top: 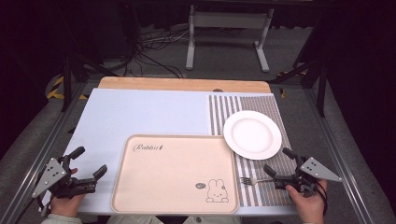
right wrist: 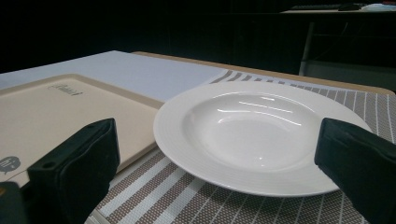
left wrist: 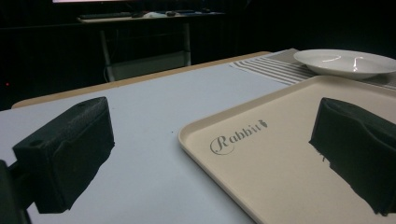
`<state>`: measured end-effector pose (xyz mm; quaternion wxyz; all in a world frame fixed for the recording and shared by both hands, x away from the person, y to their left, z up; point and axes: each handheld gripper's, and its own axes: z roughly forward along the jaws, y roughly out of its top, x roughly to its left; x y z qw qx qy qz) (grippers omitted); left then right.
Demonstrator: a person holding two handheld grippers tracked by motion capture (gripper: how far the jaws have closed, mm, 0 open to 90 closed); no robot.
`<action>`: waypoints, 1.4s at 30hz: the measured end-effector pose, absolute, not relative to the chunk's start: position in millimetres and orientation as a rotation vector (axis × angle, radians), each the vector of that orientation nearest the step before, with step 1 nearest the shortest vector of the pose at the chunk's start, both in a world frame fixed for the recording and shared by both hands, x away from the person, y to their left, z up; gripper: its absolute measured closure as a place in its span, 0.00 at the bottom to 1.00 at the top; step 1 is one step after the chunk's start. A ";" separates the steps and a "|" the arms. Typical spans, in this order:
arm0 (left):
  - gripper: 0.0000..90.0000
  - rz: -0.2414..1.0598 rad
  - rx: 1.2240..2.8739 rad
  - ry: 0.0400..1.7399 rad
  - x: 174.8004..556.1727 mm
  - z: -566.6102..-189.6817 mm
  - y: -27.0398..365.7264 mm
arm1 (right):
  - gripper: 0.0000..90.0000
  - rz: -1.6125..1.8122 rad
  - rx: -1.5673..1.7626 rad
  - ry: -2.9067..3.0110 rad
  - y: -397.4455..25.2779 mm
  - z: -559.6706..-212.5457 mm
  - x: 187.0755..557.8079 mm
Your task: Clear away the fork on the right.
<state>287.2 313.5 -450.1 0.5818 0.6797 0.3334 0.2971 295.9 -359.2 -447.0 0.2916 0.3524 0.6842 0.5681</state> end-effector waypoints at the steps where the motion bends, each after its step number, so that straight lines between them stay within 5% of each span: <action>1: 0.00 0.695 1.588 0.781 287.2 -450.1 313.7 | 0.01 1.515 0.939 1.823 -358.7 -446.7 295.7; 27: 0.00 0.697 1.589 0.785 287.1 -449.9 313.6 | 0.01 1.531 0.935 1.833 -355.6 -444.3 296.5; 42: 0.00 0.691 1.592 0.792 287.6 -450.5 313.2 | 0.01 1.531 0.876 1.932 -336.3 -410.8 322.7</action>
